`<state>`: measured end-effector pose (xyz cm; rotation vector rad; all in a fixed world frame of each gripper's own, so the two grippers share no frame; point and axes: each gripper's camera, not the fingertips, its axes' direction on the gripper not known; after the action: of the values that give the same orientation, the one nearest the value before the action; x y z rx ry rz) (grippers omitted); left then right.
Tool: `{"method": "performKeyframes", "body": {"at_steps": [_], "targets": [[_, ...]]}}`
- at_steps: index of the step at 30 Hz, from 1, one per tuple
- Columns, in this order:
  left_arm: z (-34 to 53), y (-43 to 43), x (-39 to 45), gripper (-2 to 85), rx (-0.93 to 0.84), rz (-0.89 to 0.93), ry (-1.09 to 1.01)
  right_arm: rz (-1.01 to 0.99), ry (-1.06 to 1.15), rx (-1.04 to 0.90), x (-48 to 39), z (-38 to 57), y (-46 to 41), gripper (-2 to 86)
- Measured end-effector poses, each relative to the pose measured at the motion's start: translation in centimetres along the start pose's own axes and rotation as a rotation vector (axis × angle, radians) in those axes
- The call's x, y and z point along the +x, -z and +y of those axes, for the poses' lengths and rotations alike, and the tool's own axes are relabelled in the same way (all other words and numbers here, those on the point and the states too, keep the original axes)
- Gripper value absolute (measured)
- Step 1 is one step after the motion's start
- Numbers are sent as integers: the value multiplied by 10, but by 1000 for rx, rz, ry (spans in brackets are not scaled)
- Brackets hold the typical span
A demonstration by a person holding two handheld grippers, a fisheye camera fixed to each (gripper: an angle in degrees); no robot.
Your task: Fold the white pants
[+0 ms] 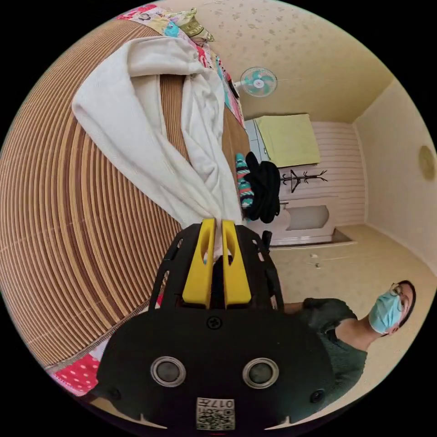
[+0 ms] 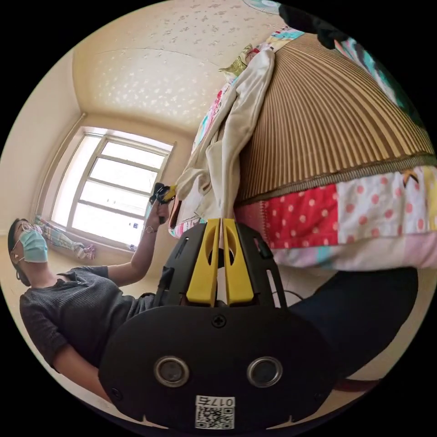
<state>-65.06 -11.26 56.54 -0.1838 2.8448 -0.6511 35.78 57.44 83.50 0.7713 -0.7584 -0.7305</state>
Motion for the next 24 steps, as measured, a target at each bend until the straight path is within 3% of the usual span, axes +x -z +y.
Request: {"method": "performKeyframes", "body": {"at_steps": [2,4,7,8,10,12,14,18,21,24], "targets": [[41,20,-5,25,97,289,-24,29,-14,57,-7,21,26,9],[87,46,-15,25,199,364,-40,67,5,84,-20,24,32,9],[167,103,-41,18,376,-45,150,80,26,58,-39,8,11,13],[204,125,-53,15,495,-234,322,50,48,31,-46,-2,-7,17],[262,146,-64,30,750,-264,480,29,85,-10,-60,-16,-39,27],[295,137,-53,61,894,-173,355,66,137,-53,-79,-28,-75,49],[274,106,-33,65,748,-287,274,178,226,-158,-110,-39,-133,102],[181,-41,10,117,159,-432,-40,401,431,-259,-155,-33,-218,165],[147,-127,28,142,-8,-526,-185,686,563,-319,-172,-16,-272,126],[130,-189,41,159,-84,-681,-270,821,642,-466,-192,-6,-289,70]]}}
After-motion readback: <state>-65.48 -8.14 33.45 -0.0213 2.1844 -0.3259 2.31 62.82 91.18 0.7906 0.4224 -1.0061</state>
